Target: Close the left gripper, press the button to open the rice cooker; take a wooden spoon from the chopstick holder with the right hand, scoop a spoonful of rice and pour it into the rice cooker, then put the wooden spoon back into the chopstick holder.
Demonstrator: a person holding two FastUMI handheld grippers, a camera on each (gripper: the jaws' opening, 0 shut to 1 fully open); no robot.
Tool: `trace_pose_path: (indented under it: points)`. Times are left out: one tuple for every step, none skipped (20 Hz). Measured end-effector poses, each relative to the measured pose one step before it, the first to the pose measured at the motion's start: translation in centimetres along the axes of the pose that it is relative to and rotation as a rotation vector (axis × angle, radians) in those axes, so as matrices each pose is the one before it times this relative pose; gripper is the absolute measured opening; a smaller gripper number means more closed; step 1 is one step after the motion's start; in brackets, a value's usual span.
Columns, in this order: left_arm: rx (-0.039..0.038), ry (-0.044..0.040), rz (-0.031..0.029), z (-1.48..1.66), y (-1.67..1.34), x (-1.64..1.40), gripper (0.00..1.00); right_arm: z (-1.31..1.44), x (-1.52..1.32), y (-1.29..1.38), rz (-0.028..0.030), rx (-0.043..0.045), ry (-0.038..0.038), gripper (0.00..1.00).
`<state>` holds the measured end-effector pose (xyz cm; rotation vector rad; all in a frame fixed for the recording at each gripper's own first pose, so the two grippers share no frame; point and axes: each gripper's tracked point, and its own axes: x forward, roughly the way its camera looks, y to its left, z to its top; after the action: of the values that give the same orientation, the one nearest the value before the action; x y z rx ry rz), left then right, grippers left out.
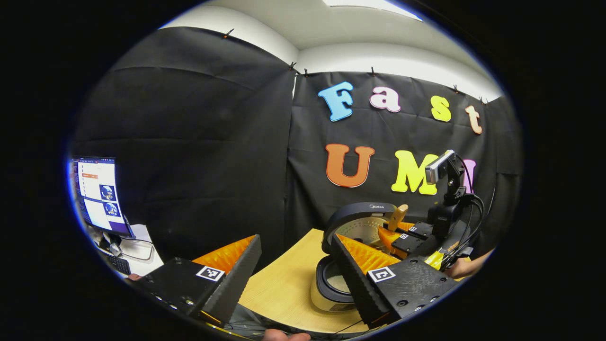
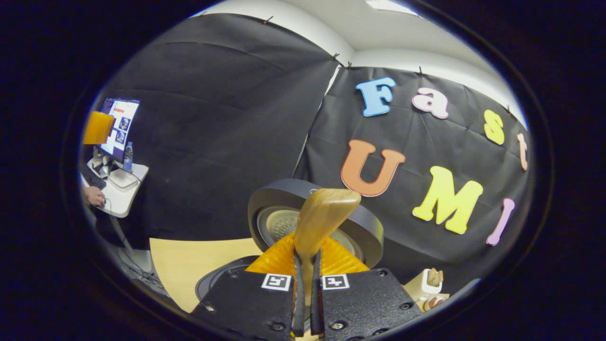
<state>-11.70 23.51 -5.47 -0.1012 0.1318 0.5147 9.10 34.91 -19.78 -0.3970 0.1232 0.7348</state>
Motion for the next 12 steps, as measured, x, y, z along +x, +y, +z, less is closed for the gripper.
trace_pose_path:
  points:
    - [-0.00162,0.00036,-0.00036,0.026,0.072,-0.073,0.95,0.138,-0.065,-0.148,0.00074,0.00415,-0.00036,0.11]
    - [-0.0011,0.0018,-0.00046,0.049,-0.008,0.017,0.95,0.1,-0.09,0.007,-0.00043,0.00757,0.00021,0.1]
    - [-0.00204,0.00164,-0.00219,-0.001,0.044,-0.207,0.95,0.225,-0.18,-0.226,0.00008,0.01166,0.00099,0.11]
    - [0.00026,-0.00565,0.00112,0.21,0.001,0.064,0.95,0.29,-0.237,-0.271,-0.00001,0.02207,0.00344,0.1]
    - [-0.00072,-0.00268,0.00069,0.245,-0.101,0.022,0.95,0.083,-0.117,-0.429,0.00076,0.03431,0.00332,0.1]
    - [-0.00201,-0.00224,0.0002,0.131,-0.08,0.031,0.94,0.414,-0.264,-0.302,0.00031,0.04066,0.00037,0.1]
    - [-0.00127,-0.00049,0.00058,0.04,-0.103,-0.093,0.95,0.545,-0.361,-0.485,-0.00045,0.04301,-0.00219,0.1]
    - [-0.00169,0.00051,0.0001,0.165,-0.126,-0.074,0.95,0.669,-0.43,-0.48,0.00338,0.04914,-0.00299,0.1]
    - [-0.00116,0.00017,-0.00153,0.074,-0.278,0.015,0.95,0.646,-0.434,-0.383,0.00185,0.04188,-0.00291,0.1]
    - [-0.00216,0.00236,-0.00368,0.032,-0.22,0.089,0.95,0.91,-0.663,-0.405,0.00611,0.03741,-0.0074,0.1]
    - [-0.00198,0.00119,-0.0066,0.006,-0.465,0.091,0.95,1.133,-0.709,-0.386,0.00623,0.04141,-0.0089,0.1]
    - [-0.00689,-0.00247,-0.01761,0.117,-0.697,0.049,0.95,0.903,-0.722,-0.553,0.00766,0.05023,-0.00773,0.11]
